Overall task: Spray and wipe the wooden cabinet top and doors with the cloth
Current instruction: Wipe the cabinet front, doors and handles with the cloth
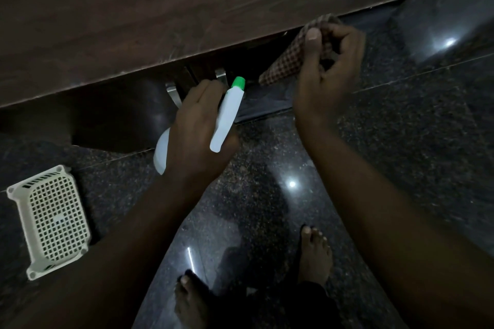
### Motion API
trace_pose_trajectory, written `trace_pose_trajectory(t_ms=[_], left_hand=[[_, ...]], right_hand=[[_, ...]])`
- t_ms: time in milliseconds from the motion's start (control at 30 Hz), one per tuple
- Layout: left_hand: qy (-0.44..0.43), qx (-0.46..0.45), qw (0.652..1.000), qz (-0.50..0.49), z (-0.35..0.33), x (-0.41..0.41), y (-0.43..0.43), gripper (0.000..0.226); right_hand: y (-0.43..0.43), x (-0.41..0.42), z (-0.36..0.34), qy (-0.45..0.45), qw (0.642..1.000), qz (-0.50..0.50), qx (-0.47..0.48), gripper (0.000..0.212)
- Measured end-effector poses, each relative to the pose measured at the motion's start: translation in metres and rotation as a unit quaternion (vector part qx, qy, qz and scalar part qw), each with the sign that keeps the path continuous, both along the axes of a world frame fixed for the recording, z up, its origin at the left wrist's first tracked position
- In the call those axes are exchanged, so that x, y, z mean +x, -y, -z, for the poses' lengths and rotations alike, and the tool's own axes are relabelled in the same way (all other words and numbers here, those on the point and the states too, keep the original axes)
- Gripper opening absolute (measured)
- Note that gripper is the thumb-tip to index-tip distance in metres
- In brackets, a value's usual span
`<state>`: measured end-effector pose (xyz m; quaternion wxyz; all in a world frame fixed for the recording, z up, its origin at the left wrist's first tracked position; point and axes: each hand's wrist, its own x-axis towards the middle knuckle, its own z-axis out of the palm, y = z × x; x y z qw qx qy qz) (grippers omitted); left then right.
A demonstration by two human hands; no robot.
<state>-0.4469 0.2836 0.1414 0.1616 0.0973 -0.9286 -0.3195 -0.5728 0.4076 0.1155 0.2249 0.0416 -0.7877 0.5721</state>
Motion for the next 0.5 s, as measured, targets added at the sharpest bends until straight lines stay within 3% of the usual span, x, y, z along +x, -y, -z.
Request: trace_pose_trajectory(t_ms=[167, 300, 367, 500], left_hand=[[-0.001, 0.006, 1.000, 0.011, 0.001, 0.005, 0.001, 0.011], [-0.001, 0.003, 1.000, 0.010, 0.002, 0.008, 0.003, 0.008], [-0.002, 0.005, 1.000, 0.006, 0.003, 0.008, 0.004, 0.010], [0.000, 0.012, 1.000, 0.010, 0.003, 0.006, 0.001, 0.005]], right_hand=[[0.023, 0.028, 0.004, -0.045, 0.985, -0.157, 0.060, 0.008], [0.022, 0.028, 0.005, -0.072, 0.973, -0.194, 0.107, 0.009], [0.014, 0.023, 0.005, -0.057, 0.982, -0.157, 0.090, 0.009], [-0.013, -0.008, 0.012, 0.017, 0.999, 0.043, 0.012, 0.013]])
